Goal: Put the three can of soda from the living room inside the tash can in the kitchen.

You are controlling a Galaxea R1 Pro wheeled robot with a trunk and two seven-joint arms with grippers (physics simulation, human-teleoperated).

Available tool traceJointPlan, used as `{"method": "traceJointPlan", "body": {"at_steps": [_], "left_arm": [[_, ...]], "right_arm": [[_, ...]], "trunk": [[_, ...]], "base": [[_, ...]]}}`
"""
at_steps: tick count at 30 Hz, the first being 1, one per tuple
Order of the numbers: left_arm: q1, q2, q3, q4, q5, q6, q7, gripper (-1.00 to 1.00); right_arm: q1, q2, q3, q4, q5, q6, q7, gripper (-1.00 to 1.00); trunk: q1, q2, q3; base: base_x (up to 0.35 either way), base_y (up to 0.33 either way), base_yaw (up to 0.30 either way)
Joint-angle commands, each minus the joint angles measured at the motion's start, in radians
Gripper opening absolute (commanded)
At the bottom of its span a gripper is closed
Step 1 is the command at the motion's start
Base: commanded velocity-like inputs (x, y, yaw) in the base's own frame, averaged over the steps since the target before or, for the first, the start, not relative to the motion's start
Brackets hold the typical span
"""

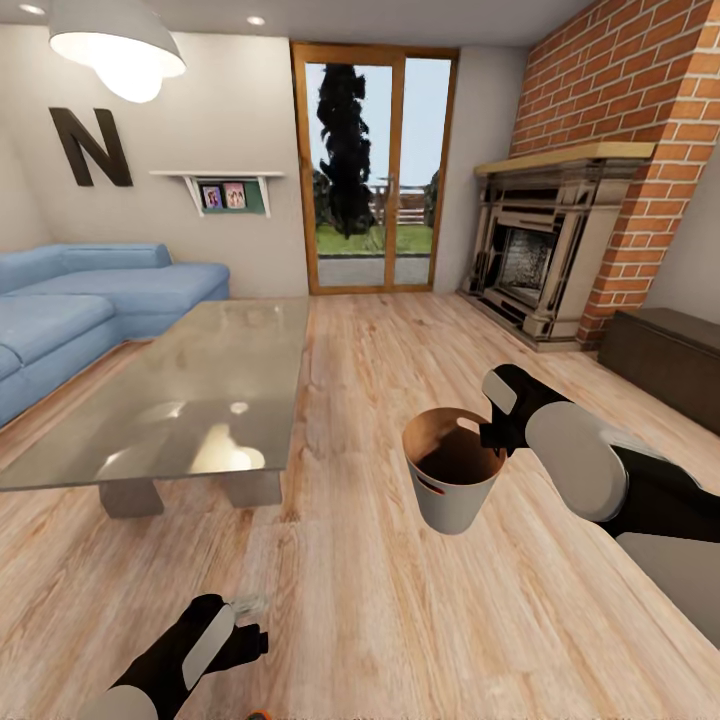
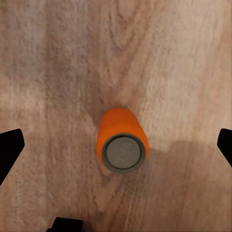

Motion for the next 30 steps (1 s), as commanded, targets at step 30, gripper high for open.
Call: {"method": "traceJointPlan", "body": {"at_steps": [30], "left_arm": [[0.0,-0.019,0.0,0.001,-0.001,-0.029,0.001,1.0]], "right_arm": [[-0.001,0.001,-0.004,-0.001,-0.003,0.0,0.0,-1.0]], "trunk": [[0.047,-0.075,-0.109]], "base": [[0.0,0.0,0.0]]}}
